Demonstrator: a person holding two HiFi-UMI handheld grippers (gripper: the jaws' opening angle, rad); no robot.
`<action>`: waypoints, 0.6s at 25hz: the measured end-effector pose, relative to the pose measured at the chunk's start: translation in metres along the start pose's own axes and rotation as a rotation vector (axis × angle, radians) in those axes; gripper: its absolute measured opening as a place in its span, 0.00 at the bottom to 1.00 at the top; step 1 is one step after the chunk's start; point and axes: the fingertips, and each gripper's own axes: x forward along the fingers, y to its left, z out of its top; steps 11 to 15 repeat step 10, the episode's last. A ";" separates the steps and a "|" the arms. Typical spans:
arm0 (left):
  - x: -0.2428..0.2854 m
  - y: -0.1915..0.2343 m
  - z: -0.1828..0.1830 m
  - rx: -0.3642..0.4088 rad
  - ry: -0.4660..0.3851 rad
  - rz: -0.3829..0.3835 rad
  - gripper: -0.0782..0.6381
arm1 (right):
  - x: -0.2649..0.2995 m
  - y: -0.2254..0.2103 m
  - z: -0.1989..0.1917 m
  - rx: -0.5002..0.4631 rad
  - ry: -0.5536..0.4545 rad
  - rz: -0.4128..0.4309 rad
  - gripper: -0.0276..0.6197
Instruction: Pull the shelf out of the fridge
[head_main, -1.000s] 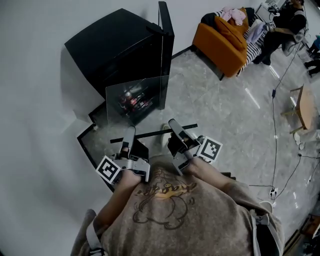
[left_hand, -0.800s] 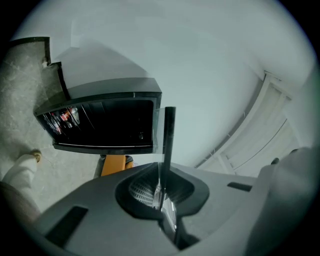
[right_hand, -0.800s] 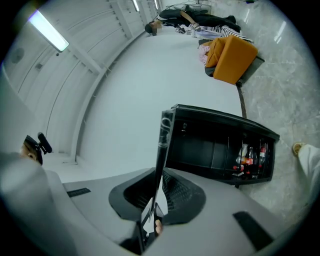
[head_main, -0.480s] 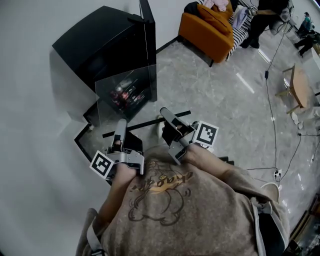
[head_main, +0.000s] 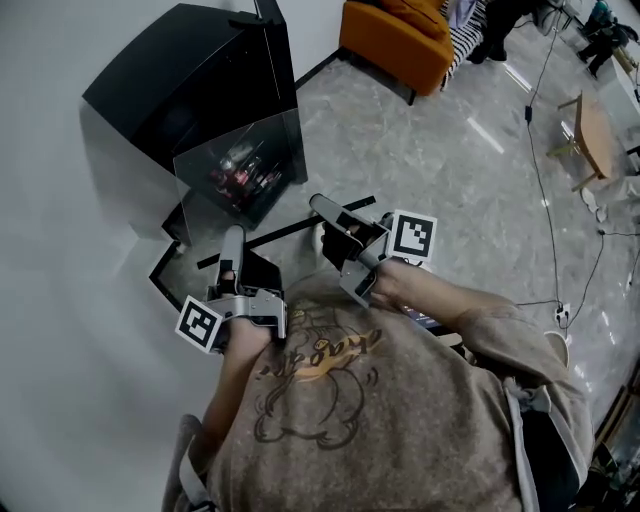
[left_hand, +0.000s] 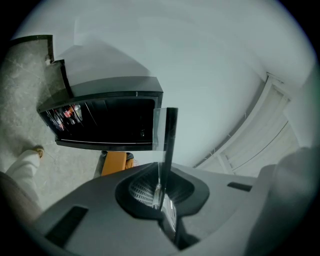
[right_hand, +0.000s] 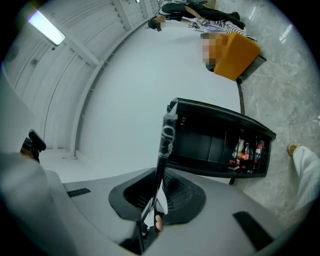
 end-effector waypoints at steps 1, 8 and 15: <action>0.000 0.001 0.000 0.001 0.002 0.001 0.13 | 0.000 -0.002 0.001 -0.005 0.008 -0.005 0.11; 0.001 0.002 0.003 -0.010 -0.026 -0.006 0.13 | 0.011 0.003 0.000 -0.032 0.111 0.013 0.11; 0.000 0.003 0.001 -0.024 -0.038 -0.006 0.13 | 0.012 0.005 0.001 -0.032 0.141 0.013 0.11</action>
